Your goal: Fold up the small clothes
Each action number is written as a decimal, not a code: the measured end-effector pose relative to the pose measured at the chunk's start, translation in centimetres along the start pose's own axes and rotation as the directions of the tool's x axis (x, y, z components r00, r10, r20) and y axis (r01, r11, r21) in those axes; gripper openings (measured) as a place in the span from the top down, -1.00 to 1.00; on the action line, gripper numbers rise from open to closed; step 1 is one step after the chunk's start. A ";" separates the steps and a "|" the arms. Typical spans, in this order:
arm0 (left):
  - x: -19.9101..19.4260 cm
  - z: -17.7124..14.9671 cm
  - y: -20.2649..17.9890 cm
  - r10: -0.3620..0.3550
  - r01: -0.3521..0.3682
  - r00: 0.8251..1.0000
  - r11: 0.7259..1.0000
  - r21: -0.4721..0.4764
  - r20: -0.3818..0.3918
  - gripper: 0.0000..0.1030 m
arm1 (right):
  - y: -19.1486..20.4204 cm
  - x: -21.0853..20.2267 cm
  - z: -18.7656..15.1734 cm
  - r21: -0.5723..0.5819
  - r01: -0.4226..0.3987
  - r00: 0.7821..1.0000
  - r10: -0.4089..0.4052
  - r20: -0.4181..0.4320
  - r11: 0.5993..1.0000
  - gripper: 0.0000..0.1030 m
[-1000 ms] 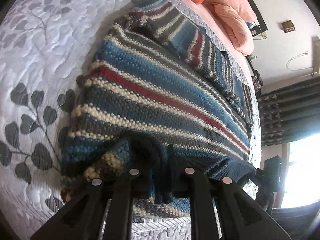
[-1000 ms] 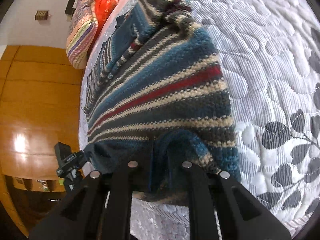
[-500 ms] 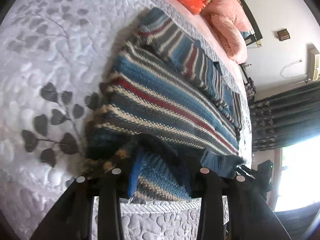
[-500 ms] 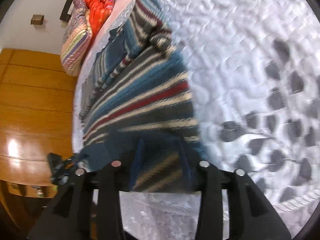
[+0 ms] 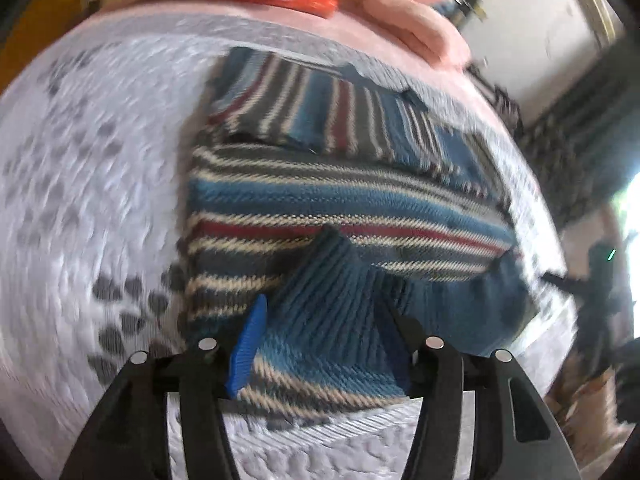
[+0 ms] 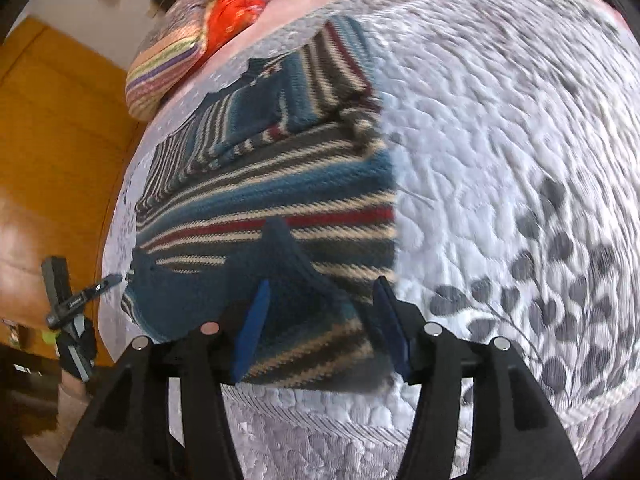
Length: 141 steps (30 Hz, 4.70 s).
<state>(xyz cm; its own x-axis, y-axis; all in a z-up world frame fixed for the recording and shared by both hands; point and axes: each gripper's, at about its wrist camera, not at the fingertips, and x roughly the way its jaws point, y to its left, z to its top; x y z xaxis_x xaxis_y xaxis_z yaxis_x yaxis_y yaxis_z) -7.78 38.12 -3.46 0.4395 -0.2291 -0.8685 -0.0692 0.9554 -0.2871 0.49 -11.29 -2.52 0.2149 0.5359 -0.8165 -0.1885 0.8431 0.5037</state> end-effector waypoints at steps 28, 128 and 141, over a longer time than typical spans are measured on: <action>6.5 1.6 -1.7 -0.058 0.083 0.989 0.979 0.185 -0.137 0.15 | 7.7 9.8 2.0 -0.503 0.070 0.967 -0.183 -0.179 0.861 0.20; 8.6 16.0 -9.1 0.114 -0.114 0.981 0.993 -0.007 0.155 -0.11 | -0.1 6.4 16.5 -0.154 0.116 0.992 -0.121 -0.020 0.981 0.43; 12.6 14.3 -10.3 0.187 -0.190 0.976 0.982 0.016 0.108 -0.12 | -1.1 5.3 15.5 -0.123 0.123 0.992 -0.125 -0.002 0.985 0.79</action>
<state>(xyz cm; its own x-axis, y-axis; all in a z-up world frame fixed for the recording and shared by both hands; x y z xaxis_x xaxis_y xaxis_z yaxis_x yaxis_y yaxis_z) 11.27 28.03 -5.66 0.5127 -0.0249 -0.8582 -0.1373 0.9843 -0.1105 16.72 -8.68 -3.01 0.2349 0.4266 -0.8734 -0.2768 0.8907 0.3605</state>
